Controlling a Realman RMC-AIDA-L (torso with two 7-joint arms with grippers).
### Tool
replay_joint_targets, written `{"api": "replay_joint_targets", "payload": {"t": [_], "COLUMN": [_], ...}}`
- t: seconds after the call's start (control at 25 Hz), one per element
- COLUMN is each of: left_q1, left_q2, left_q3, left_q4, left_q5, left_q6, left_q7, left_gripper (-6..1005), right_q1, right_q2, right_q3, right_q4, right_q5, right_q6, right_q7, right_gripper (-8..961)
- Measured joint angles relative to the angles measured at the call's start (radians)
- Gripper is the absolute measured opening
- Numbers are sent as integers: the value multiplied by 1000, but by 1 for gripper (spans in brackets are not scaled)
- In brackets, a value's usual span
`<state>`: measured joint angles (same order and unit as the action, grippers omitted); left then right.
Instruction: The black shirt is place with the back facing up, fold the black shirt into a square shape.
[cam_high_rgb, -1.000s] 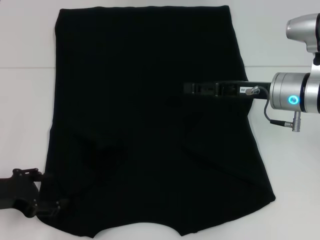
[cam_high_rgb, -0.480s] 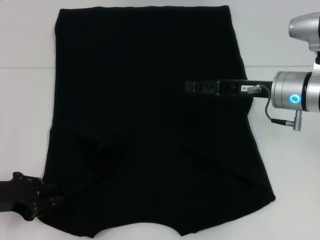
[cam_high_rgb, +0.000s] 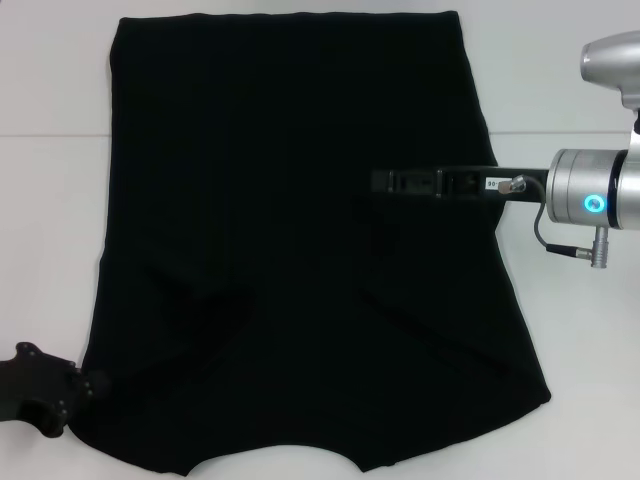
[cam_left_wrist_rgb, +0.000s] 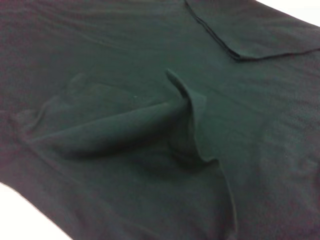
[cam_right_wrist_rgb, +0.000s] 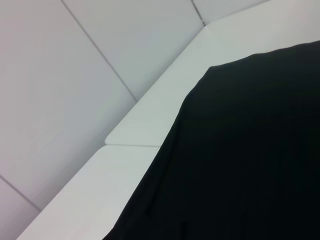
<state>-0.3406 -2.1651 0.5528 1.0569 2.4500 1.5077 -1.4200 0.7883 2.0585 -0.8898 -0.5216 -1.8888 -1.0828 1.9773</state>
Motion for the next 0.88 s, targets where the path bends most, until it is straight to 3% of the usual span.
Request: {"api": "replay_joint_targets", "payload": {"t": [0.2, 0.4, 0.64, 0.76, 0.88], "left_q1": [4, 20, 28, 29, 35], "left_q2": [1, 3, 9, 9, 10], "left_q3": [-49, -169, -252, -270, -282], "left_q4": [0, -9, -64, -88, -100], "left_q5": [-26, -63, -76, -77, -77], "left_q6": [34, 83, 86, 83, 77], "left_q7": [6, 43, 81, 96, 102], "left_gripper": [32, 10, 9, 8, 9], "right_q1": [-20, -71, -167, -207, -234], "right_q2": [-24, -88, -158, -182, -192], "right_q3": [-2, -8, -3, -1, 1], "right_q4": [-5, 4, 6, 7, 8], "right_q5": [-3, -30, -52, -76, -108], "right_q6": [-87, -185, -312, -347, -360], "right_q7": [48, 194, 301, 339, 358], "right_gripper": [850, 847, 843, 841, 839]}}
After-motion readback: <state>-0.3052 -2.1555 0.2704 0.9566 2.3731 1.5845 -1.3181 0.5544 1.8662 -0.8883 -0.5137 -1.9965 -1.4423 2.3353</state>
